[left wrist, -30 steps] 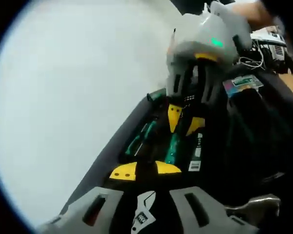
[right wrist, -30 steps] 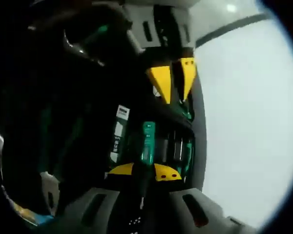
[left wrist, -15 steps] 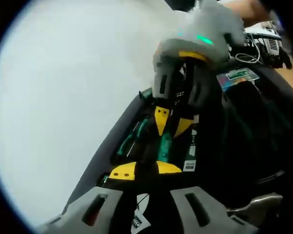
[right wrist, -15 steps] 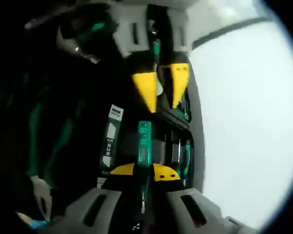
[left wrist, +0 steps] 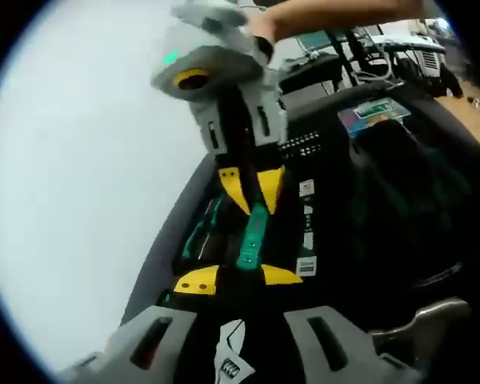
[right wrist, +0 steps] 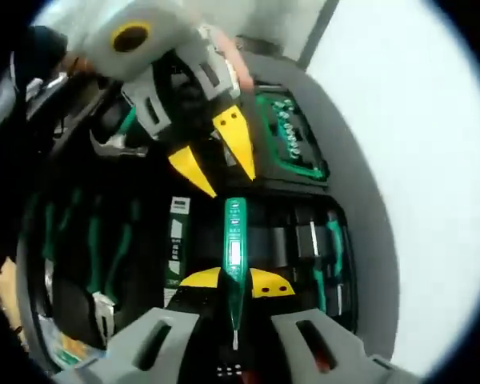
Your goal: Pick up the tools and put them into their designated positions in the toolbox.
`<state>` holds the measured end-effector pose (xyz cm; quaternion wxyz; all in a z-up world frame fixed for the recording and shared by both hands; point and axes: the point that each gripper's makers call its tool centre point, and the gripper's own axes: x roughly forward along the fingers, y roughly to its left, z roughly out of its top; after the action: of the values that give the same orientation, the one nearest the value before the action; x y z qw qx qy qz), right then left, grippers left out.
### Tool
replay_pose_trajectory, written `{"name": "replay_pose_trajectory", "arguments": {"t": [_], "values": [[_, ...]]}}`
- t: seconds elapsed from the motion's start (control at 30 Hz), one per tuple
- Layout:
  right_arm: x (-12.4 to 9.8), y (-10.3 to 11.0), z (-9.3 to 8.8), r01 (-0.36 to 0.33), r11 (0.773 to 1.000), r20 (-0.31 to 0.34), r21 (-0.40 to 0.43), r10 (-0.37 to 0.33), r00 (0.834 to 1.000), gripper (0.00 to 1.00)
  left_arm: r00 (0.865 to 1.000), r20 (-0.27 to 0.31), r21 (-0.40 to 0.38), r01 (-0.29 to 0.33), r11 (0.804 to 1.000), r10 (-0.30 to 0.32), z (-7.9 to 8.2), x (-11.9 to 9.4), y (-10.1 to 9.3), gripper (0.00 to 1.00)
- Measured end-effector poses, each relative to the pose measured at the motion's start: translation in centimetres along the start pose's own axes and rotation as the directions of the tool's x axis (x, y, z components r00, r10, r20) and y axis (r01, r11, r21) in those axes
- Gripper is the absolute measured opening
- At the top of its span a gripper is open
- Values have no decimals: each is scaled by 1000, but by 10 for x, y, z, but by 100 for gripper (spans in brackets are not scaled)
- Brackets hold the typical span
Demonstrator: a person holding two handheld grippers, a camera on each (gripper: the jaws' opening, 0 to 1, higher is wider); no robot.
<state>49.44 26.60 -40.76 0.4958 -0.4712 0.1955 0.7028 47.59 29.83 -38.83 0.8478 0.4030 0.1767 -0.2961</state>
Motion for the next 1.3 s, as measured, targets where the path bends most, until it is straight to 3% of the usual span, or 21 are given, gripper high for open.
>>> {"name": "replay_pose_trajectory", "arguments": {"t": [0.17,0.3,0.4,0.47,0.5,0.57,0.67,0.73,0.8,0.87,0.97,1.03,1.17,1.27,1.3], "values": [[5,6,-3,-73,995,-43,60,76,996,8,999,-25,35,25,999,-25,3,-3,5,17],[4,2,-3,-80,994,-42,70,83,996,8,999,28,-83,47,995,-45,14,-1,5,15],[4,-1,-5,-112,984,-20,136,116,993,8,999,49,-233,-12,972,24,16,5,7,4],[4,-1,-5,-145,976,3,163,146,989,8,995,57,-231,-62,971,78,16,6,8,4],[4,-1,-5,-169,969,18,183,169,985,8,989,48,-208,-128,970,141,15,6,15,4],[5,0,-6,-220,948,41,231,216,975,9,974,46,-261,-205,943,224,19,2,20,4],[7,-1,-7,-281,918,63,280,275,959,9,970,88,-346,-183,920,226,37,-1,13,4],[7,-1,-8,-318,894,75,316,311,948,9,973,77,-377,-176,909,220,40,2,11,3],[8,-2,-8,-337,883,85,327,328,941,9,985,-7,-468,-157,870,174,31,11,3,3],[8,-1,-9,-351,875,95,332,339,936,9,987,-54,-500,-158,852,151,25,21,-1,3],[7,1,-8,-358,877,120,320,337,934,9,986,-63,-498,-164,852,153,25,31,2,3],[7,2,-8,-358,878,140,317,330,933,9,981,-39,-504,-185,844,192,31,32,9,3],[7,2,-7,-357,877,165,322,319,933,9,965,-132,-501,-263,825,228,19,44,15,3],[7,2,-7,-353,878,177,324,310,934,9,963,-109,-522,-267,810,247,21,47,12,3],[7,2,-7,-350,878,180,326,306,935,9,961,-108,-511,-274,815,255,23,47,12,3]]}}
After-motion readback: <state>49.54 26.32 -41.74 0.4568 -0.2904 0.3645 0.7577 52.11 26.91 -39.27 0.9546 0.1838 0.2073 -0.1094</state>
